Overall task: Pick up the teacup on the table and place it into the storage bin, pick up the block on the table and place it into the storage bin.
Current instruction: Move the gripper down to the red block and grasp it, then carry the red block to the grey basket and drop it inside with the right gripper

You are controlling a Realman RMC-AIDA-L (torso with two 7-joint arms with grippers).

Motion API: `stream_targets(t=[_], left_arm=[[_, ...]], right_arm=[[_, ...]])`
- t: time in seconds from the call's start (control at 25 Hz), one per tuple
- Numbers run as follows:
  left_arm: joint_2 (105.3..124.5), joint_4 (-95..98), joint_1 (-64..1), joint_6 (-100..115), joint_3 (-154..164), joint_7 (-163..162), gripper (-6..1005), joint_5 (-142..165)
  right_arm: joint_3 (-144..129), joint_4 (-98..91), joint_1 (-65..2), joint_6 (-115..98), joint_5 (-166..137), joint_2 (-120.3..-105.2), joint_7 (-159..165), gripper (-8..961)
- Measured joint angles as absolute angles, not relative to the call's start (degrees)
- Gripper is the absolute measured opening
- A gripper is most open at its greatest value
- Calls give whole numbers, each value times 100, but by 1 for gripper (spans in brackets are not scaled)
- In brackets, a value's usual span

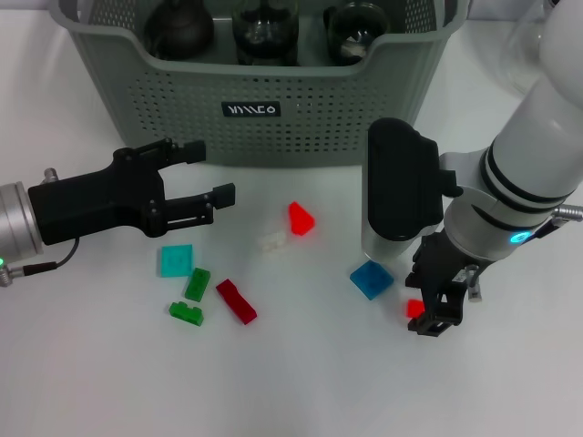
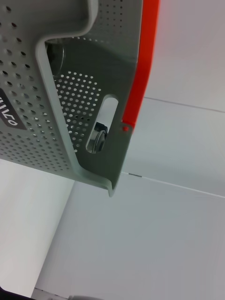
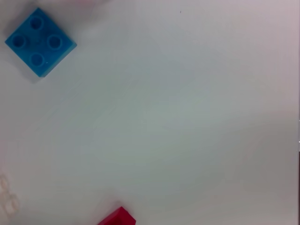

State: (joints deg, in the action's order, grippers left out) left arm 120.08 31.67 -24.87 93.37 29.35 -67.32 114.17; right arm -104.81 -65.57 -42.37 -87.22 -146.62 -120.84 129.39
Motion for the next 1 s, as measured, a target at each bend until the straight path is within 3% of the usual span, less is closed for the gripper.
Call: stream_targets(t=[0.36,0.44,0.68,1.0], left_arm=[[12012,3155,-2479,9325,2935,-6732,828,11417],[12010,3155,-2478,9324,2935,-6732,828,11417],[11999,3155,-2457,9324,2935,-6723,828,11417],[11982,3155,-2415,9349,2936,-6689,828,11413]], right_arm=[[-10606,-6552,-4228,-8688,-14665,-12085,13067,547],[-10622,-6553,-4227,-8693,-14665,-12085,13078,328],[-10565,-6771,-4156,-8729,-14671,-12046,13240,200],[-9036,-7845,-3830,-9552,-14770,-12018,12958,222]])
